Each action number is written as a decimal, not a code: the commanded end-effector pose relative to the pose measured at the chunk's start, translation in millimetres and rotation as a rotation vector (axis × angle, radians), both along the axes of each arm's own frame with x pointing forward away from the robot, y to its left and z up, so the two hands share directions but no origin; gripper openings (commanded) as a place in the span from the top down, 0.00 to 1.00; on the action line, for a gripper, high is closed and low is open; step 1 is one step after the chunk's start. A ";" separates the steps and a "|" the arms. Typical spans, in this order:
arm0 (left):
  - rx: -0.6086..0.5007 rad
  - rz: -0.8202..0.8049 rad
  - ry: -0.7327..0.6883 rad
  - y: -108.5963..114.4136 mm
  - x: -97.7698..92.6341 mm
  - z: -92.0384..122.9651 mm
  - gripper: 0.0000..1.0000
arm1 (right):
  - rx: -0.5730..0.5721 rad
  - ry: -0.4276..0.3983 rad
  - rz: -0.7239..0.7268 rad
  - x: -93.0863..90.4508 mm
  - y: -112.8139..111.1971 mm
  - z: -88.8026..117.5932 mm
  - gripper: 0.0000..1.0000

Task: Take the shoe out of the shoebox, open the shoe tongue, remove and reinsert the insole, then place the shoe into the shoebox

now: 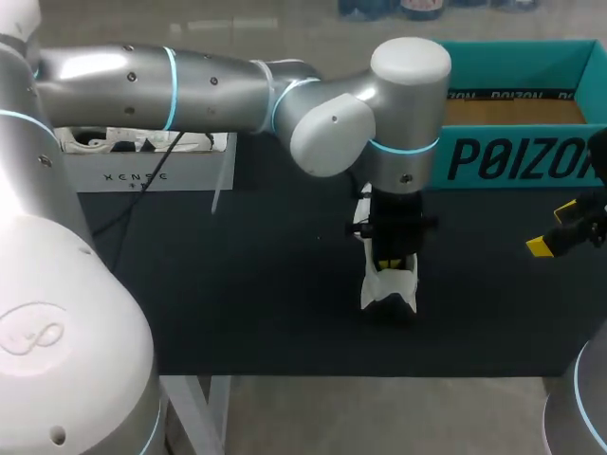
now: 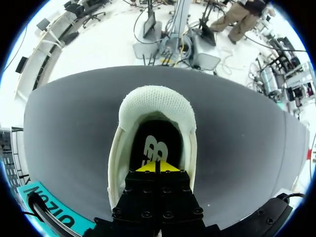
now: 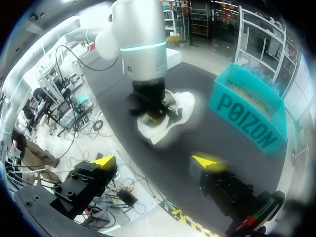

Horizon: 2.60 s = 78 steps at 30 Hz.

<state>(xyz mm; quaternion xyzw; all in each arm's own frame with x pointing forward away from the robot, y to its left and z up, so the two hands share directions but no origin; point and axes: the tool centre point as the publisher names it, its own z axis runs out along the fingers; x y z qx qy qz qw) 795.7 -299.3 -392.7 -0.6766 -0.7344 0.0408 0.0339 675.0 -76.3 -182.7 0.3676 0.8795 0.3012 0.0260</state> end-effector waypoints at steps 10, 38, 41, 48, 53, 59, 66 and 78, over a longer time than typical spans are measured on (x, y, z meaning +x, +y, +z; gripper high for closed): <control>-0.010 -0.005 0.003 -9.6 -8.8 -32.0 1.00 | -0.001 -0.007 -0.005 -5.1 -0.3 -0.9 0.00; -0.023 0.058 -0.284 -6.8 18.7 33.8 1.00 | -0.001 -0.007 -0.005 -5.1 -0.3 -0.9 0.00; -0.025 0.069 -0.305 -4.1 24.9 33.7 1.00 | -0.001 -0.007 -0.005 -5.1 -0.3 -0.9 0.00; -0.011 0.102 -0.323 3.7 38.8 28.8 1.00 | -0.001 -0.007 -0.005 -5.1 -0.3 -0.9 0.00; -0.001 0.118 -0.330 7.7 45.0 26.1 1.00 | -0.001 -0.007 -0.005 -5.1 -0.3 -0.9 0.00; -0.013 0.136 -0.321 4.5 47.6 23.2 0.78 | -0.001 -0.007 -0.005 -5.1 -0.3 -0.9 0.00; -0.017 0.138 -0.297 0.8 43.7 13.2 0.00 | -0.001 -0.007 -0.005 -5.1 -0.3 -0.9 0.00; -0.031 0.148 -0.274 6.0 40.0 7.2 0.00 | -0.001 -0.007 -0.005 -5.1 -0.3 -0.9 0.00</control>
